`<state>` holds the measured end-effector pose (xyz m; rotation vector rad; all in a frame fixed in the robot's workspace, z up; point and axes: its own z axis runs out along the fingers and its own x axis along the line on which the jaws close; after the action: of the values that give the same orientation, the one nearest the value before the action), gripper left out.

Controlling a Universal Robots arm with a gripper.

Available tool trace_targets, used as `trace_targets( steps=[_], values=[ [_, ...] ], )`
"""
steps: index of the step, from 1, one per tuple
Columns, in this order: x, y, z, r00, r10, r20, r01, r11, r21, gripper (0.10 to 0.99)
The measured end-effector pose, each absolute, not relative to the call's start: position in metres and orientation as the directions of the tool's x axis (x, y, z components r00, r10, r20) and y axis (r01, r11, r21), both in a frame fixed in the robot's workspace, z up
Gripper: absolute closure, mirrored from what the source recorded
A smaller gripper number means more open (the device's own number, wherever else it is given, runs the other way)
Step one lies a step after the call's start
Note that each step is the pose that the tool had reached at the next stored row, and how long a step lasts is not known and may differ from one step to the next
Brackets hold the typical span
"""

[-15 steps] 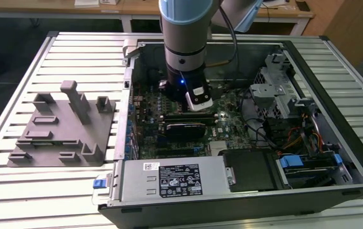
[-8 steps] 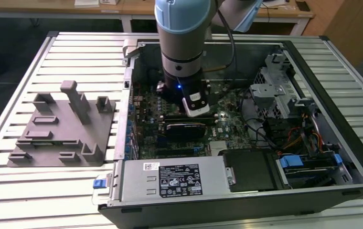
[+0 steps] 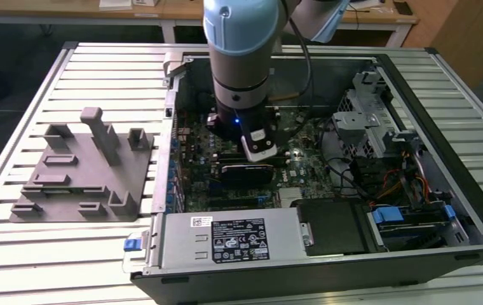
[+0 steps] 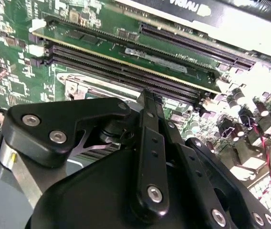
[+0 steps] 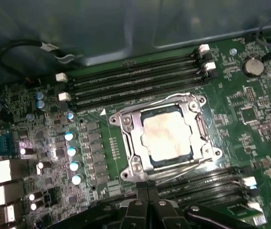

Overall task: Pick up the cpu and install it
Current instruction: 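Install the second cpu locking lever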

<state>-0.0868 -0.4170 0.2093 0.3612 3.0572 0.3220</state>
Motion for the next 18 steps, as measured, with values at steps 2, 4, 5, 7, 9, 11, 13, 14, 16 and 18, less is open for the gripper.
trace_targets(
  steps=[2, 4, 5, 7, 9, 11, 13, 14, 16, 18],
  values=[
    [-0.088, -0.417, 0.207, -0.972, 0.234, -0.019, 0.224, 0.949, 0.220, 0.980],
    [-0.089, -0.417, 0.205, -0.972, 0.233, -0.018, 0.223, 0.949, 0.223, 0.980],
    [-0.091, -0.417, 0.204, -0.972, 0.233, -0.018, 0.223, 0.949, 0.224, 0.980],
    [-0.093, -0.417, 0.203, -0.972, 0.233, -0.018, 0.223, 0.948, 0.225, 0.980],
    [-0.095, -0.417, 0.201, -0.972, 0.233, -0.017, 0.223, 0.948, 0.227, 0.980],
    [-0.095, -0.417, 0.199, -0.972, 0.232, -0.016, 0.222, 0.947, 0.233, 0.980],
    [-0.096, -0.417, 0.197, -0.973, 0.232, -0.014, 0.222, 0.945, 0.242, 0.980],
    [-0.096, -0.417, 0.197, -0.973, 0.232, -0.013, 0.222, 0.944, 0.245, 0.980],
    [-0.096, -0.417, 0.196, -0.973, 0.232, -0.011, 0.221, 0.942, 0.253, 0.980],
    [-0.096, -0.417, 0.195, -0.973, 0.231, -0.010, 0.221, 0.941, 0.256, 0.980]
  ],
)
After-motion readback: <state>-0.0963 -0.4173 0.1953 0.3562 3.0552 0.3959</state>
